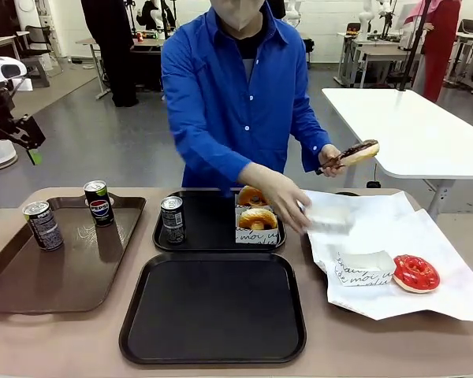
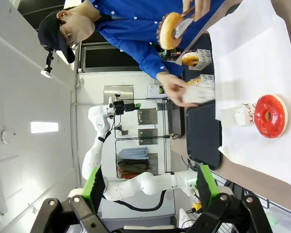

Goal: Set up donuts and drinks on trays.
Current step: Pick up one Pepsi coke from the Handle tray and place it on the Flat Tray without a Pepsi coke.

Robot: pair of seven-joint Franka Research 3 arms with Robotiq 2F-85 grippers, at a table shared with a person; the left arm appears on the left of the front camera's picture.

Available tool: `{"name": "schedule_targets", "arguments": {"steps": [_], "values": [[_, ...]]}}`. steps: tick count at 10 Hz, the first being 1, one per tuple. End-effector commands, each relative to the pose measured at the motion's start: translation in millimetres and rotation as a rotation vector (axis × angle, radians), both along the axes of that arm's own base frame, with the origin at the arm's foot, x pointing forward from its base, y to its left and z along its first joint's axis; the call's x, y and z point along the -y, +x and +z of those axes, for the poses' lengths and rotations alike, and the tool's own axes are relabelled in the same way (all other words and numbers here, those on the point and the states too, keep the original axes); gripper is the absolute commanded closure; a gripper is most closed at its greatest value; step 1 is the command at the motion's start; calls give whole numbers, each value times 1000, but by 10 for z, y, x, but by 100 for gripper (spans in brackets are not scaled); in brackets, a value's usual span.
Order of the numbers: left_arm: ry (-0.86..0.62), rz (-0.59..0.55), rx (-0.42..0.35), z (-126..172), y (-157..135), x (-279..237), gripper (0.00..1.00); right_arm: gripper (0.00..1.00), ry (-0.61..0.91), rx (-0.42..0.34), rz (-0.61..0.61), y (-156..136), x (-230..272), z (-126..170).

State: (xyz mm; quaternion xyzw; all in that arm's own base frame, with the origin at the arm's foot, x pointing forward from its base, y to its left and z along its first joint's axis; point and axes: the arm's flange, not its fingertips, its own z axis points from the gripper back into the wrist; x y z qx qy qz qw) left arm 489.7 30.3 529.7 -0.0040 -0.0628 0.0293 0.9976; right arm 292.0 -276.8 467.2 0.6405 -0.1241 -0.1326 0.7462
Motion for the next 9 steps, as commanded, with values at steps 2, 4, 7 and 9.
{"name": "schedule_targets", "arguments": {"steps": [2, 4, 7, 9], "values": [[-16, -76, 3, -47, -230, -35, 0, 0, 13, 7, 1, -6, -1, 5], [-62, -93, -13, -170, -455, -97, 0, 0, 13, 7, 1, -6, -1, 5], [-75, -96, -42, -457, -440, -55, 0, 0, 13, 7, 1, -6, -1, 5], [-44, -75, -61, -655, -345, -2, 0, 0, 13, 7, 1, -6, -1, 5]]}}
